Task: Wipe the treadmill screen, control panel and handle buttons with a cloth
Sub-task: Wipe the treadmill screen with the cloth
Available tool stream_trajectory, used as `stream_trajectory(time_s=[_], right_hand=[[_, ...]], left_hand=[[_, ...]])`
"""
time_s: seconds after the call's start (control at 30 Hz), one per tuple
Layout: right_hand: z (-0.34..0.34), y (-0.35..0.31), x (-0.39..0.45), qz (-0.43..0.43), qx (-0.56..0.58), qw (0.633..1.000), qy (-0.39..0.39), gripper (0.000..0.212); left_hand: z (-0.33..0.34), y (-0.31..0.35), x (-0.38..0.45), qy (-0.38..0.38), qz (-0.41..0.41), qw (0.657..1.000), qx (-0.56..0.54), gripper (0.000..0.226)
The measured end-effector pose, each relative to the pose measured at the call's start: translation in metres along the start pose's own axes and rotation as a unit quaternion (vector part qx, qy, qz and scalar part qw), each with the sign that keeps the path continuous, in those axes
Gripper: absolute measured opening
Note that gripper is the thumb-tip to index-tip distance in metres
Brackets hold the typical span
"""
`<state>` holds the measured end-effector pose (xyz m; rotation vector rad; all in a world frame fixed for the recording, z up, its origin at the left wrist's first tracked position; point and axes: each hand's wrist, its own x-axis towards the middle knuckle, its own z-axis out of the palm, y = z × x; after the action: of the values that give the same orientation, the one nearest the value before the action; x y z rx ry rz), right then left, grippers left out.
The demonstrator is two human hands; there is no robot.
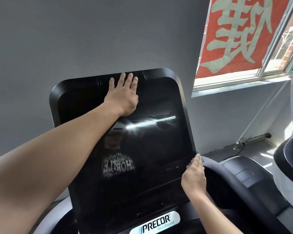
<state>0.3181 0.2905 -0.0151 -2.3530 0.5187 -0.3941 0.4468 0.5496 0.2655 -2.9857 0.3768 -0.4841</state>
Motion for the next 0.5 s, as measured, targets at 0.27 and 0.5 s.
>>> stream_trajectory(time_s=[0.27, 0.5], right_hand=[[-0.001, -0.019, -0.014, 0.178, 0.125, 0.974, 0.055, 0.061], [0.038, -0.059, -0.062, 0.124, 0.139, 0.982, 0.004, 0.063]], left_hand=[[0.046, 0.045, -0.079, 0.054, 0.124, 0.988, -0.074, 0.061], [0.124, 0.106, -0.178, -0.072, 0.263, 0.946, -0.172, 0.06]])
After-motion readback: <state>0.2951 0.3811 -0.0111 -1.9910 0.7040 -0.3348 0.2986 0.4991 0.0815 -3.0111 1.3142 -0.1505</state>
